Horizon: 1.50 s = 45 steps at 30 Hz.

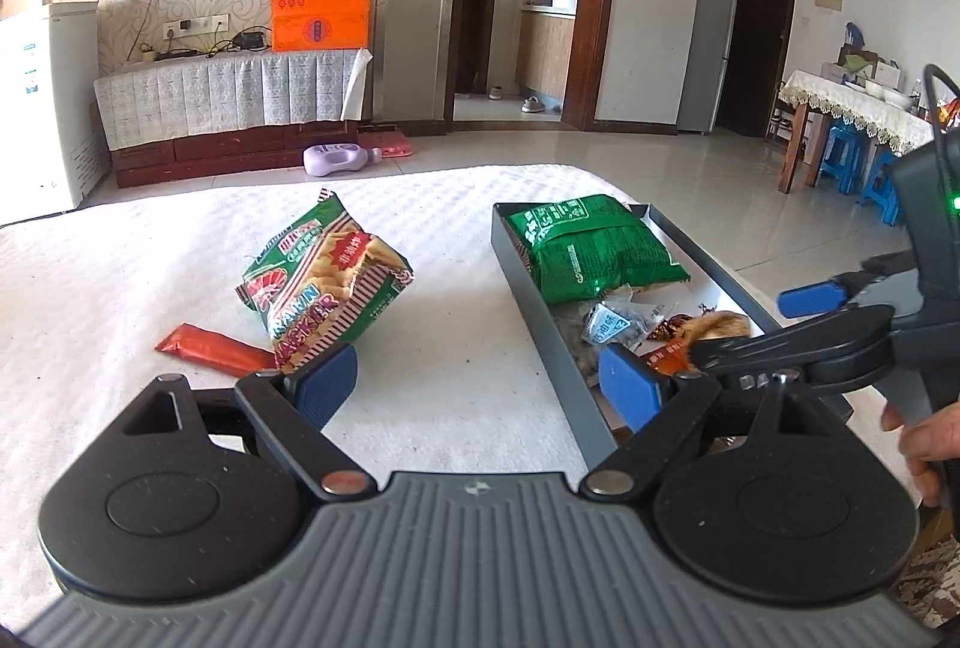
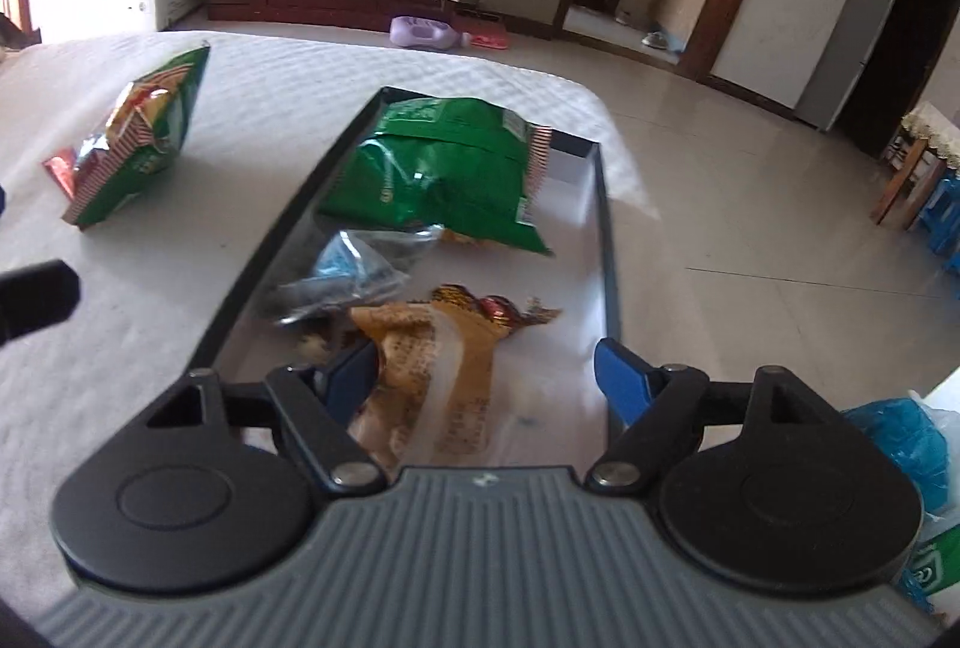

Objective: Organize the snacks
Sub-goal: 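Move the right tool to the green prawn cracker bag and grasp it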

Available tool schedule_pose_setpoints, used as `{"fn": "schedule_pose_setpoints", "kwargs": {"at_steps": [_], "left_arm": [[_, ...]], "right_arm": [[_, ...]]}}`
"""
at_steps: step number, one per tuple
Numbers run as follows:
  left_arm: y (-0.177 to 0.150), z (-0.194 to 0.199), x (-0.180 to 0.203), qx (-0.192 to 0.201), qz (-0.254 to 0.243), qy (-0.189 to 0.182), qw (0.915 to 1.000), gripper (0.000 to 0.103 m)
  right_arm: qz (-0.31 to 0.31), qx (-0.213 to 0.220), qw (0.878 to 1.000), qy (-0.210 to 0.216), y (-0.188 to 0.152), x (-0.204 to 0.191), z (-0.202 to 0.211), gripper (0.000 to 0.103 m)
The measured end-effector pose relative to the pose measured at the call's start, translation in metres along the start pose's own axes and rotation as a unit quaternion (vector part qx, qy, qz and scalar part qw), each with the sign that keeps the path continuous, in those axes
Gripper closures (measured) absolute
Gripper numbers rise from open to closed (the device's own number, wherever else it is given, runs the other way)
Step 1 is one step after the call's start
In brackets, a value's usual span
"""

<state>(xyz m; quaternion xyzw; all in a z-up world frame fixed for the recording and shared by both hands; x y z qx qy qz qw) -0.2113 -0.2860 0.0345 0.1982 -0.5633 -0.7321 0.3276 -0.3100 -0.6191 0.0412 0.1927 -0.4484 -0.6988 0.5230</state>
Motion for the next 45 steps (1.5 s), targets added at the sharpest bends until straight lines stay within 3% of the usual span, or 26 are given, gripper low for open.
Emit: {"fn": "schedule_pose_setpoints", "kwargs": {"at_steps": [4, 8, 13, 17, 19, 24, 32, 34, 45], "left_arm": [[0.002, 0.002, -0.010, 0.001, 0.005, 0.012, 0.9999, 0.012], [0.004, 0.003, -0.025, 0.001, 0.015, 0.024, 0.9996, 0.012], [0.003, 0.002, -0.046, -0.001, 0.029, 0.043, 0.9987, 0.012], [0.004, 0.004, -0.060, 0.000, 0.042, 0.051, 0.9978, 0.012], [0.001, 0.002, -0.066, -0.007, 0.044, 0.059, 0.9973, 0.012], [-0.003, 0.002, -0.081, -0.012, 0.046, 0.071, 0.9964, 0.012], [-0.016, -0.001, -0.111, -0.012, 0.052, 0.097, 0.9939, 0.012], [-0.021, -0.008, -0.123, -0.032, 0.059, 0.110, 0.9917, 0.012], [-0.004, -0.009, -0.193, -0.025, 0.109, 0.145, 0.9831, 0.012]], "right_arm": [[-0.023, 0.033, 0.999, -0.005, 0.012, 0.005, 0.014, 0.027], [-0.068, 0.118, 0.988, 0.074, 0.043, -0.014, 0.041, 0.026], [-0.061, 0.058, 0.990, 0.110, 0.036, -0.046, 0.023, 0.022], [-0.117, 0.133, 0.975, 0.133, 0.059, -0.050, 0.045, 0.022], [-0.153, 0.145, 0.968, 0.138, 0.064, -0.053, 0.045, 0.021], [-0.179, 0.107, 0.967, 0.144, 0.062, -0.074, 0.026, 0.021], [-0.114, 0.089, 0.977, 0.156, 0.067, -0.114, 0.022, 0.021], [-0.101, 0.081, 0.978, 0.162, 0.068, -0.125, 0.018, 0.021], [-0.073, 0.079, 0.982, 0.153, 0.094, -0.163, -0.015, 0.020]]}}
Point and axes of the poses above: each gripper's, at about its wrist camera, not at the fingertips, and z roughly against the way its jaws point, x to its right, y to its top, the point moved 8 cm from there along -z, roughly the way its jaws point, and after that the axes turned 13 degrees about x, right-handed, at the moved point
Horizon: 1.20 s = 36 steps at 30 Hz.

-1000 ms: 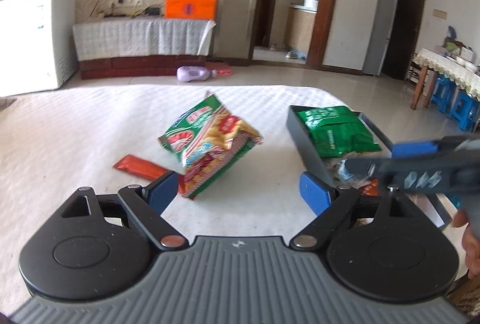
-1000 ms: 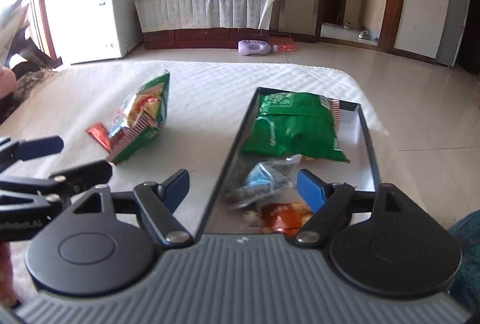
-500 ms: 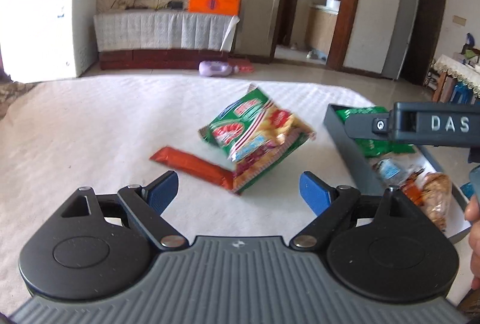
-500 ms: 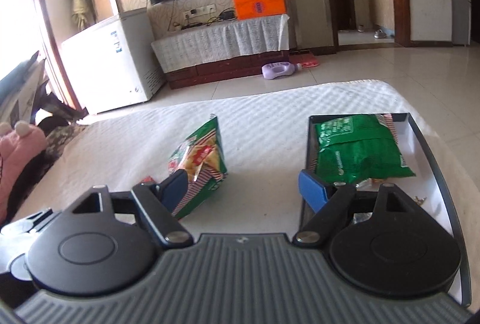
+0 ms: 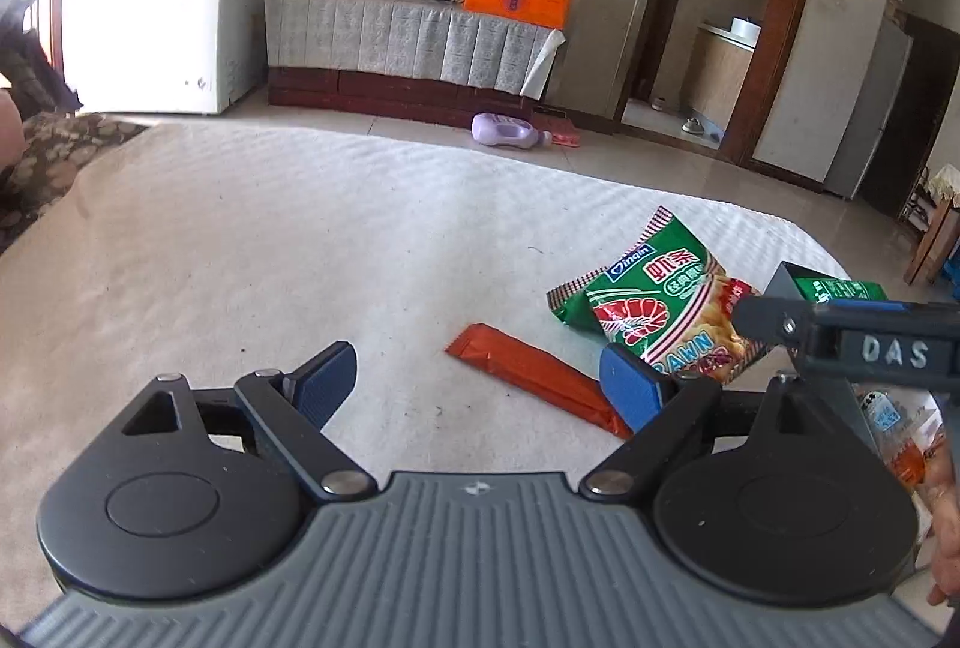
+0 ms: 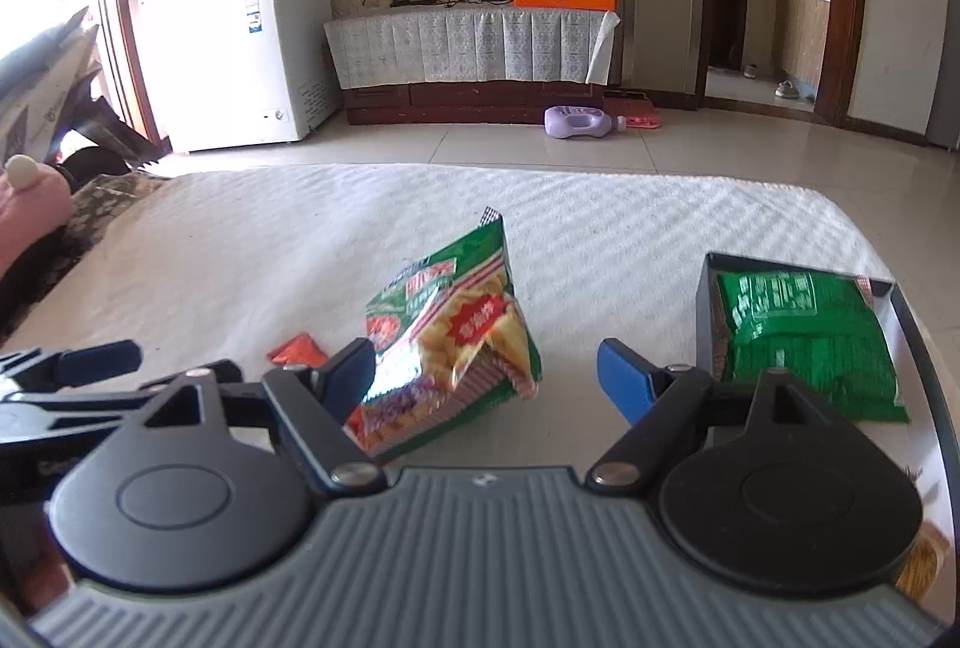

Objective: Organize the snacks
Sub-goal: 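Move the right tool to the green prawn cracker bag and grasp it, then grasp the red bar with the left tool while the right tool holds the cracker bag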

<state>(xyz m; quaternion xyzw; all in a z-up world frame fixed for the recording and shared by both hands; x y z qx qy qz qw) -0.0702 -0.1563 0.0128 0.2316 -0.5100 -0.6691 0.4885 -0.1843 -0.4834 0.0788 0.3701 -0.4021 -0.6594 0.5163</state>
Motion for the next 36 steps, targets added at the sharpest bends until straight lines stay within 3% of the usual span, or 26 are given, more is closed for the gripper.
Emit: {"fn": "schedule_pose_setpoints", "kwargs": {"at_steps": [5, 11, 14, 19, 27, 32, 36], "left_arm": [[-0.009, -0.012, 0.009, -0.021, -0.014, -0.015, 0.9996, 0.012], [-0.011, -0.022, 0.003, -0.040, -0.002, -0.010, 0.9991, 0.012], [-0.014, -0.026, -0.005, -0.047, -0.007, 0.000, 0.9989, 0.012], [-0.016, -0.032, -0.015, -0.053, 0.016, 0.009, 0.9984, 0.012], [-0.020, -0.043, 0.009, -0.053, 0.047, -0.005, 0.9975, 0.012], [-0.026, -0.066, 0.024, -0.062, 0.059, 0.021, 0.9961, 0.011], [-0.028, -0.085, 0.037, -0.059, 0.019, 0.055, 0.9966, 0.006]], "right_arm": [[-0.017, -0.038, 0.999, 0.003, 0.000, -0.005, -0.040, 0.020], [0.010, -0.097, 0.995, 0.010, -0.020, -0.025, -0.082, 0.018], [0.053, -0.095, 0.994, 0.001, -0.022, -0.030, -0.089, 0.017], [0.065, -0.096, 0.993, 0.024, -0.021, -0.025, -0.071, 0.038], [0.041, -0.095, 0.995, 0.004, -0.036, 0.006, -0.025, 0.040], [0.026, -0.093, 0.995, 0.013, -0.039, 0.011, -0.017, 0.040], [0.026, -0.093, 0.995, 0.025, -0.040, 0.014, -0.018, 0.040]]}}
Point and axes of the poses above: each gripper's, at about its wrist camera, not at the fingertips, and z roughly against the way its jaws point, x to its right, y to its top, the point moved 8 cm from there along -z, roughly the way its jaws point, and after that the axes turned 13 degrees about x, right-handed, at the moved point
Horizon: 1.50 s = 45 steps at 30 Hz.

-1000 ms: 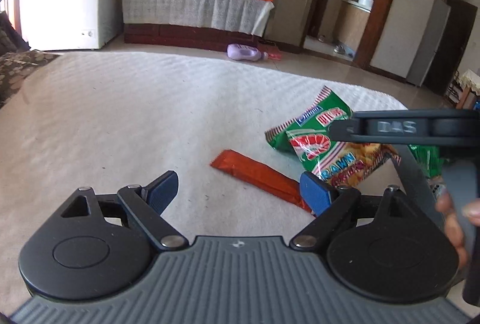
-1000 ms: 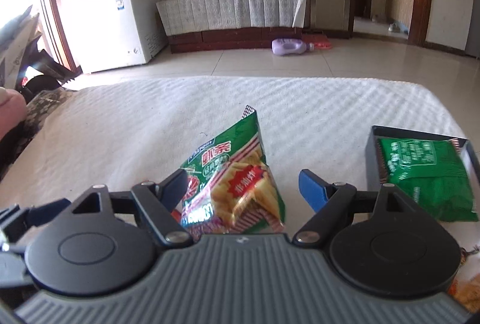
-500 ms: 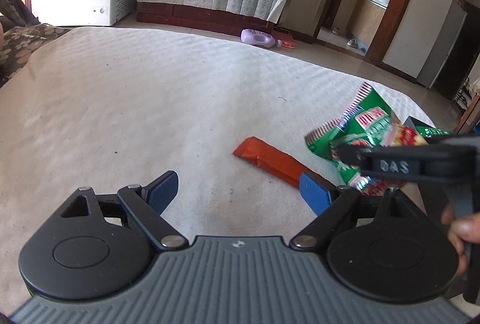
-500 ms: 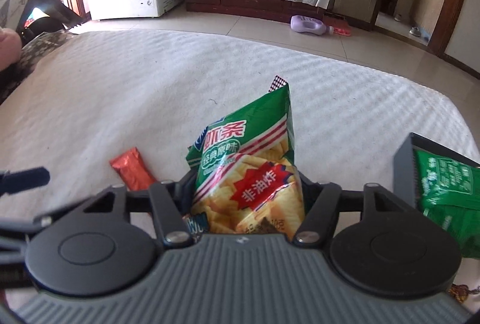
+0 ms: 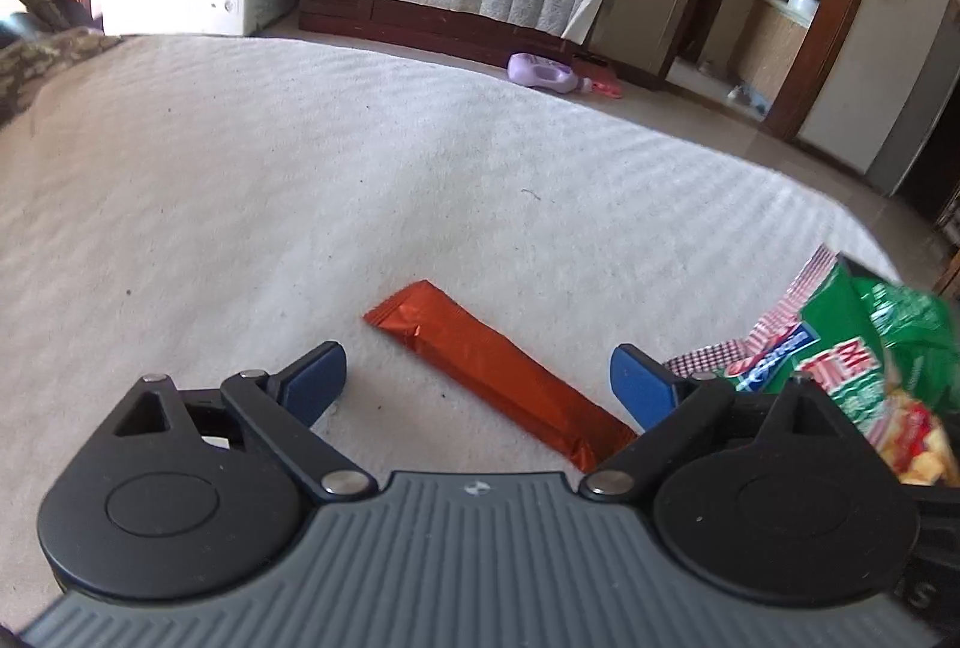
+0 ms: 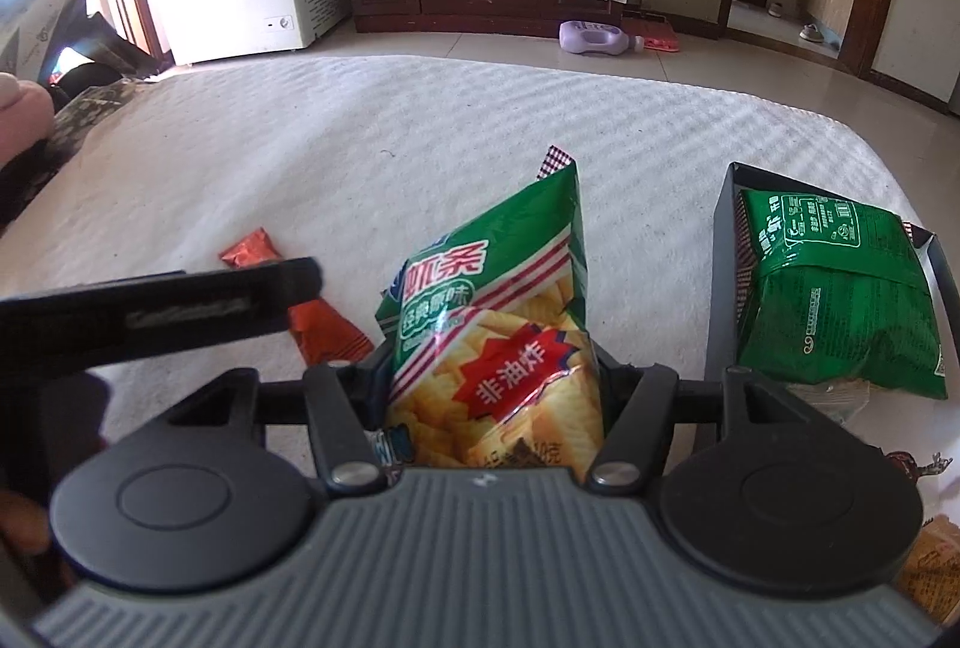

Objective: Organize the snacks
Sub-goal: 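Grasp the red bar with the left tool while the right tool holds the cracker bag, then carry the red bar with the left tool while the right tool carries the cracker bag to the box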

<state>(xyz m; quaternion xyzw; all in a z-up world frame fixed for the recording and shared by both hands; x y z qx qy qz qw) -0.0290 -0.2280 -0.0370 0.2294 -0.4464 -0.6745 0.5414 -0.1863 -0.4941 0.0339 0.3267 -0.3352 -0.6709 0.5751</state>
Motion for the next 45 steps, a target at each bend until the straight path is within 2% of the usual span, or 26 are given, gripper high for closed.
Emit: {"fn": "schedule_pose_setpoints", "kwargs": {"at_steps": [3, 4, 6, 7, 8, 9, 14, 17, 19, 22, 25, 28, 30, 31, 33, 34, 40, 45], "left_arm": [[-0.005, -0.004, 0.006, 0.006, -0.028, 0.013, 0.9995, 0.007], [-0.006, -0.004, 0.006, 0.007, -0.034, 0.014, 0.9993, 0.011], [-0.006, -0.002, 0.004, 0.014, -0.043, 0.013, 0.9989, 0.021], [-0.006, -0.001, 0.003, 0.016, -0.037, 0.008, 0.9992, 0.036], [-0.006, 0.002, 0.001, 0.015, -0.029, -0.006, 0.9994, 0.056], [-0.006, 0.003, 0.000, 0.012, -0.019, -0.020, 0.9996, 0.059], [-0.005, 0.014, -0.026, -0.008, 0.019, -0.041, 0.9990, 0.077], [-0.001, 0.021, -0.047, -0.008, 0.031, -0.030, 0.9990, 0.085], [0.002, 0.025, -0.055, -0.002, 0.024, -0.014, 0.9996, 0.086], [0.001, 0.024, -0.058, -0.004, 0.027, -0.012, 0.9996, 0.085], [-0.002, 0.020, -0.050, -0.005, -0.002, -0.006, 1.0000, 0.067], [-0.006, 0.014, -0.036, -0.001, -0.051, -0.004, 0.9987, 0.049], [-0.009, 0.014, -0.030, 0.002, -0.080, 0.000, 0.9968, 0.049], [-0.009, 0.014, -0.030, 0.004, -0.086, 0.003, 0.9963, 0.053], [-0.006, 0.015, -0.033, 0.006, -0.087, 0.005, 0.9962, 0.067], [-0.004, 0.015, -0.036, 0.007, -0.086, 0.006, 0.9963, 0.077], [-0.003, 0.020, -0.040, 0.010, -0.078, 0.005, 0.9969, 0.079], [0.005, 0.032, -0.034, 0.028, -0.084, -0.002, 0.9961, 0.079]], "right_arm": [[0.020, -0.001, 1.000, 0.002, 0.000, -0.001, -0.001, 0.040], [0.024, 0.000, 1.000, 0.002, 0.001, -0.002, -0.001, 0.040], [0.014, 0.002, 1.000, 0.006, 0.003, -0.002, -0.001, 0.040], [0.011, 0.005, 1.000, 0.007, 0.004, -0.002, 0.000, 0.040], [0.011, 0.007, 1.000, 0.007, 0.005, -0.003, 0.001, 0.040], [0.012, 0.009, 1.000, 0.009, 0.006, -0.005, 0.002, 0.040], [0.013, 0.011, 1.000, 0.016, 0.005, -0.011, 0.005, 0.040], [0.009, 0.016, 1.000, 0.025, 0.008, -0.015, 0.007, 0.040], [0.009, 0.017, 0.999, 0.034, 0.009, -0.022, 0.007, 0.040], [0.019, 0.007, 0.999, 0.036, 0.003, -0.028, 0.001, 0.040], [0.027, 0.003, 0.999, 0.036, -0.002, -0.033, -0.004, 0.040], [0.028, 0.004, 0.999, 0.034, -0.005, -0.032, -0.005, 0.037], [0.029, 0.004, 0.999, 0.037, -0.005, -0.033, -0.005, 0.039], [0.029, 0.007, 0.999, 0.040, -0.003, -0.033, -0.004, 0.041], [0.029, 0.015, 0.999, 0.041, 0.001, -0.034, 0.000, 0.042], [0.027, 0.019, 0.998, 0.044, 0.004, -0.034, 0.003, 0.042], [0.010, 0.042, 0.998, 0.050, 0.016, -0.031, 0.016, 0.042], [-0.004, 0.061, 0.997, 0.056, 0.025, -0.027, 0.028, 0.042]]}}
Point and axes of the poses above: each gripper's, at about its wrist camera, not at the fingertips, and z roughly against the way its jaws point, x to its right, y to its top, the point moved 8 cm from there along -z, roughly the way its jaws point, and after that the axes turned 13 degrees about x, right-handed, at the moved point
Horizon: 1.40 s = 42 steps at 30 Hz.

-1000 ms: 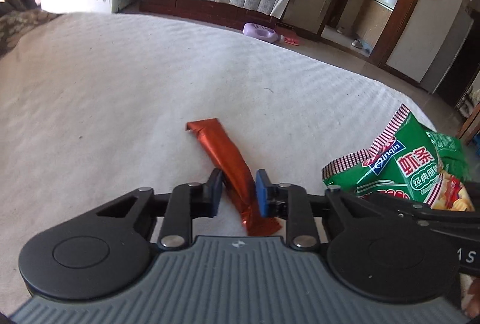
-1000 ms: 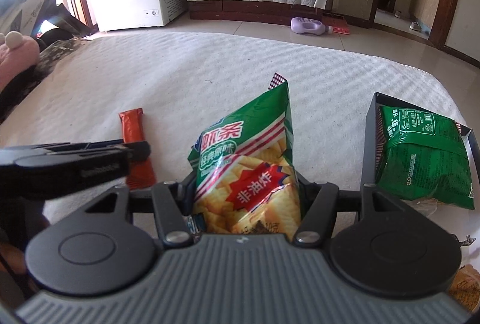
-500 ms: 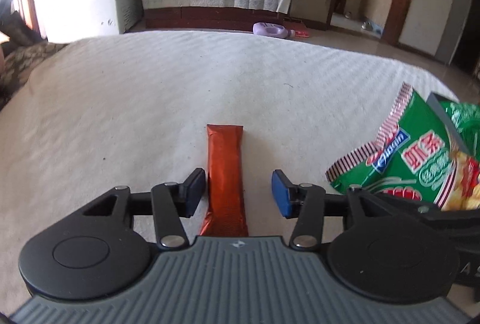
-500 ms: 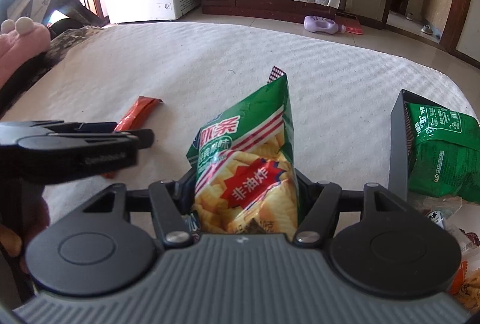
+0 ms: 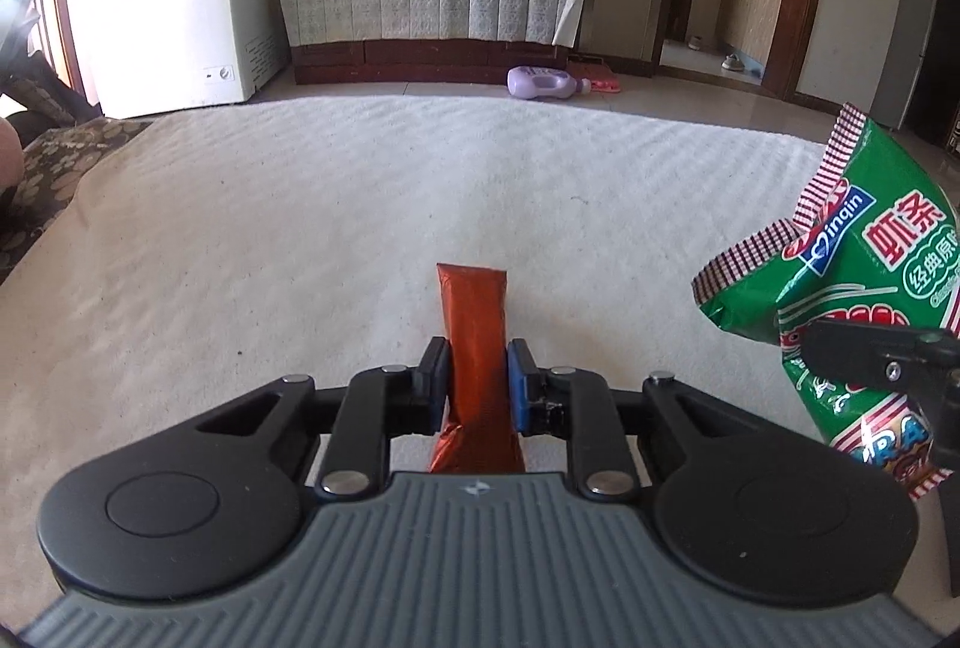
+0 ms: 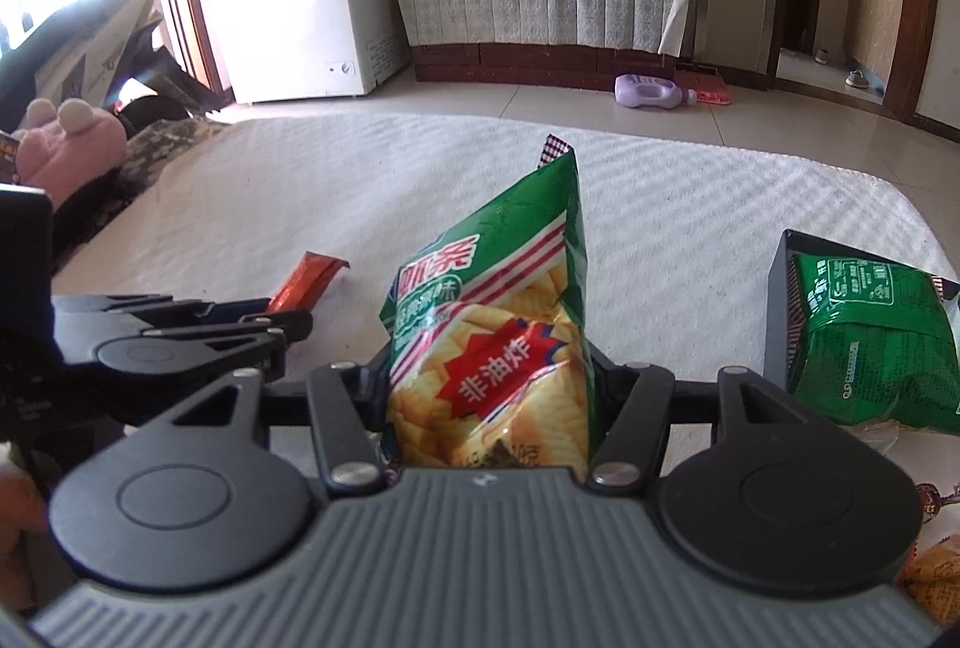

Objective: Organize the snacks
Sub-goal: 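Carry the red bar with the left tool while the right tool carries the cracker bag to the box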

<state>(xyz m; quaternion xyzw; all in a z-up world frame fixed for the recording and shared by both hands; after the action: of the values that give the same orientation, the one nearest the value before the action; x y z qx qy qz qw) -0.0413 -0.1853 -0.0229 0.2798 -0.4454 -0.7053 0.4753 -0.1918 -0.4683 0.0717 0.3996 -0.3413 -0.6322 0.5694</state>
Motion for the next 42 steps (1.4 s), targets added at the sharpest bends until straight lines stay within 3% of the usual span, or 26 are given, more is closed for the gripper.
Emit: {"fn": "schedule_pose_setpoints", "kwargs": {"at_steps": [24, 33, 42], "left_arm": [[0.025, 0.028, 0.016, 0.029, -0.004, -0.017, 0.9994, 0.079], [0.033, 0.043, 0.034, 0.042, -0.007, -0.035, 0.9985, 0.079], [0.042, 0.054, 0.081, 0.053, -0.014, -0.075, 0.9956, 0.079]], "right_arm": [[-0.021, 0.047, 0.998, 0.025, 0.026, 0.005, 0.029, 0.042], [-0.031, 0.064, 0.997, 0.014, 0.031, 0.017, 0.045, 0.042], [-0.041, 0.080, 0.996, -0.018, 0.036, 0.053, 0.067, 0.042]]}}
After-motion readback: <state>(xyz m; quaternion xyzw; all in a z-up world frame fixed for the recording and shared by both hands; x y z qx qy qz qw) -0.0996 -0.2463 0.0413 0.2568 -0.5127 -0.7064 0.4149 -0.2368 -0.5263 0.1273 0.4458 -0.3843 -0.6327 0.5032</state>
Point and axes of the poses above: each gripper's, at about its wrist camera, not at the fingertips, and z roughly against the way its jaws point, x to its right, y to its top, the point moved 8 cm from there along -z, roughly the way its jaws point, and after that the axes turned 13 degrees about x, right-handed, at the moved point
